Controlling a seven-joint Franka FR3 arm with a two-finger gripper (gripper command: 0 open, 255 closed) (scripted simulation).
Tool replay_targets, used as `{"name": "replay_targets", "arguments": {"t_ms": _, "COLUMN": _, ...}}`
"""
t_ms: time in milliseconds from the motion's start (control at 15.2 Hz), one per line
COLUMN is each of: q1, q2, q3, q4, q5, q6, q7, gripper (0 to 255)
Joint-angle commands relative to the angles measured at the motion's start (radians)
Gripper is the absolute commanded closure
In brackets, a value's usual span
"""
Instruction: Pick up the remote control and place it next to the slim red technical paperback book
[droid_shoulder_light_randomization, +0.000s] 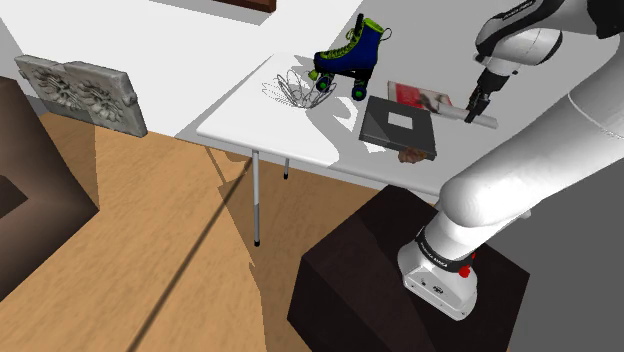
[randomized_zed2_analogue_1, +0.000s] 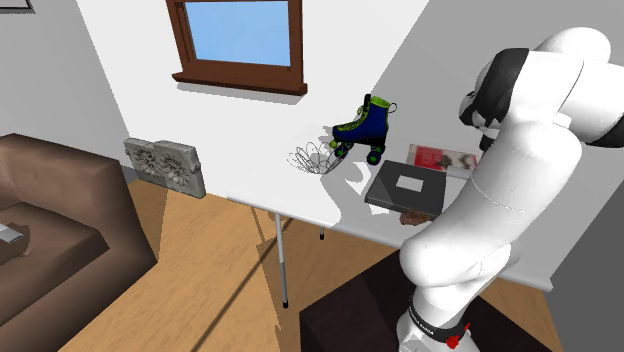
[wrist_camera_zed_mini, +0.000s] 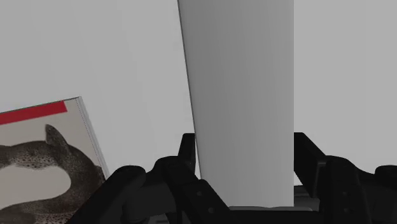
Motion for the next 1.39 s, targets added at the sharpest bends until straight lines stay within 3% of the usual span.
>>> {"name": "replay_targets", "arguments": {"t_ms": 0, "q1": -0.001, "q2": 0.065, "q3": -0.05, "q4": 0.058, "q5": 0.055, "q6": -0.006, "q7": -0.088, "gripper": 255}}
{"name": "replay_targets", "arguments": {"t_ms": 198, "q1": -0.021, "q2": 0.179, "q3": -0.11, "q4": 0.141, "q5": 0.163, "q6": -0.017, "q7": -0.227, "gripper": 255}}
{"name": "replay_targets", "arguments": {"t_ms": 396, "q1": -0.072, "q2": 0.292, "q3": -0.132, "q4": 0.223, "q5": 0.274, "q6": -0.039, "q7": -0.351, "gripper": 255}}
{"name": "replay_targets", "arguments": {"t_ms": 1320, "q1": -0.133, "q2": 0.426, "q3": -0.074, "q4": 0.141, "q5": 0.421, "q6": 0.117, "q7": -0.452, "gripper": 255}}
